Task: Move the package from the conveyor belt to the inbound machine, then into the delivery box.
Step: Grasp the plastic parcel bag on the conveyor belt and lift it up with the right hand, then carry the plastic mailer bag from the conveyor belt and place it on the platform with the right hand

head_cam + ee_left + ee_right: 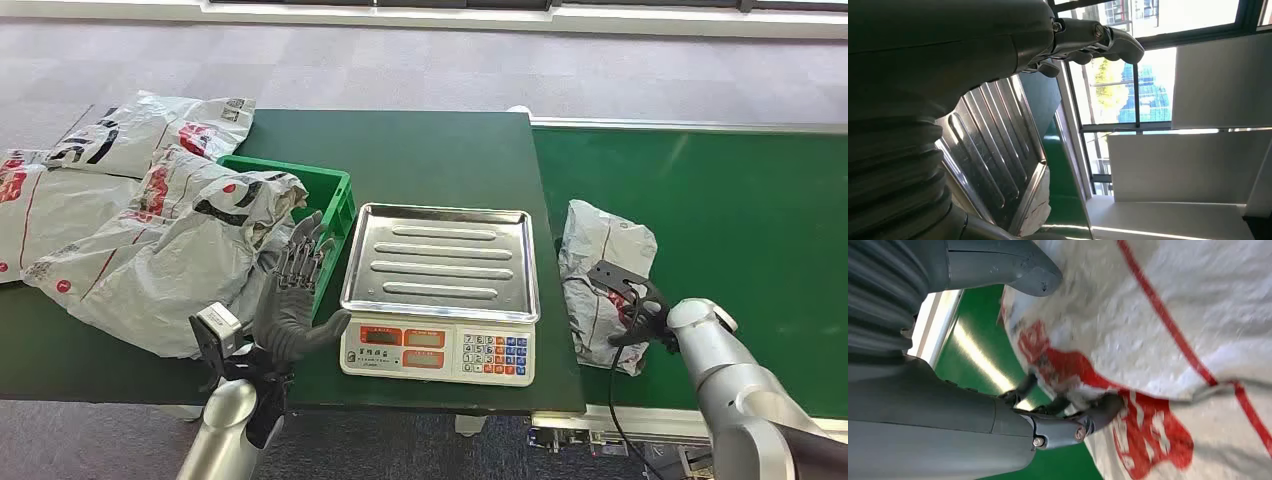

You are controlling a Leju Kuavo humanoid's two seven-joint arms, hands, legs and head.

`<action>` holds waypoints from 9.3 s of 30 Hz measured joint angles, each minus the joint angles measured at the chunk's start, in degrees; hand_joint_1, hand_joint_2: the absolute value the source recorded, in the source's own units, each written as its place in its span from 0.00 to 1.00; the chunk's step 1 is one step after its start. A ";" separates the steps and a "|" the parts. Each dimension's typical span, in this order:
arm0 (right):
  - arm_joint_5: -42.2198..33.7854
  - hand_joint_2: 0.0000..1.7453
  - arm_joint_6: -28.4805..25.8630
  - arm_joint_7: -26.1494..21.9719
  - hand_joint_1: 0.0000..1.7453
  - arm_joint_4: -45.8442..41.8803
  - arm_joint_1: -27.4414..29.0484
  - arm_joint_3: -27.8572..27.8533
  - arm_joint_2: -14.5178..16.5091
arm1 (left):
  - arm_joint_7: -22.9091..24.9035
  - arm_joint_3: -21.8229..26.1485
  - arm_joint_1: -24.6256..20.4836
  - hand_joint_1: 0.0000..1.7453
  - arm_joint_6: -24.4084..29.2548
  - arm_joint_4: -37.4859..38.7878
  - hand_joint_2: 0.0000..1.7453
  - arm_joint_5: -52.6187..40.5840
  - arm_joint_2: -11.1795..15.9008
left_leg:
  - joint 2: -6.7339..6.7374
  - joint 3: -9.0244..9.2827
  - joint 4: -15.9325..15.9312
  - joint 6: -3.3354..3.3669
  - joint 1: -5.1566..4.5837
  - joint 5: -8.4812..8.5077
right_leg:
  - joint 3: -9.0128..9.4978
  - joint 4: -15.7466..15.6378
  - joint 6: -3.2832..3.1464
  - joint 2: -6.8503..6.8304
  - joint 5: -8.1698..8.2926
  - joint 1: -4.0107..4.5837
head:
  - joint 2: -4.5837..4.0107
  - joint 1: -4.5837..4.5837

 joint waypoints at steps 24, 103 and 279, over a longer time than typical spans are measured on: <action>-0.83 1.00 -22.47 -5.21 1.00 0.24 1.01 -0.32 0.36 | 0.30 -0.19 2.52 0.00 2.04 -2.42 1.00 -0.38 0.10 | 0.00 -0.16 0.00 -0.01 0.06 0.00 | -0.10 0.01 0.00 0.02 0.02 0.05 | -0.01 0.01; -4.75 1.00 -7.49 -14.84 1.00 -1.25 4.97 4.67 2.50 | -1.25 0.60 0.50 0.00 -0.50 -1.13 1.00 -2.16 -0.12 | 0.12 -0.07 0.00 -0.03 0.08 -0.01 | -0.12 -0.01 -0.02 0.13 0.00 0.10 | -0.01 0.00; -9.79 1.00 -51.81 -21.21 1.00 -33.51 11.31 0.56 3.39 | 0.83 2.15 7.56 0.00 4.83 -10.51 1.00 -5.29 -0.31 | -0.19 -0.36 -0.01 -0.07 0.12 0.01 | -0.24 -0.02 -0.07 -0.15 -0.06 0.13 | -0.01 0.01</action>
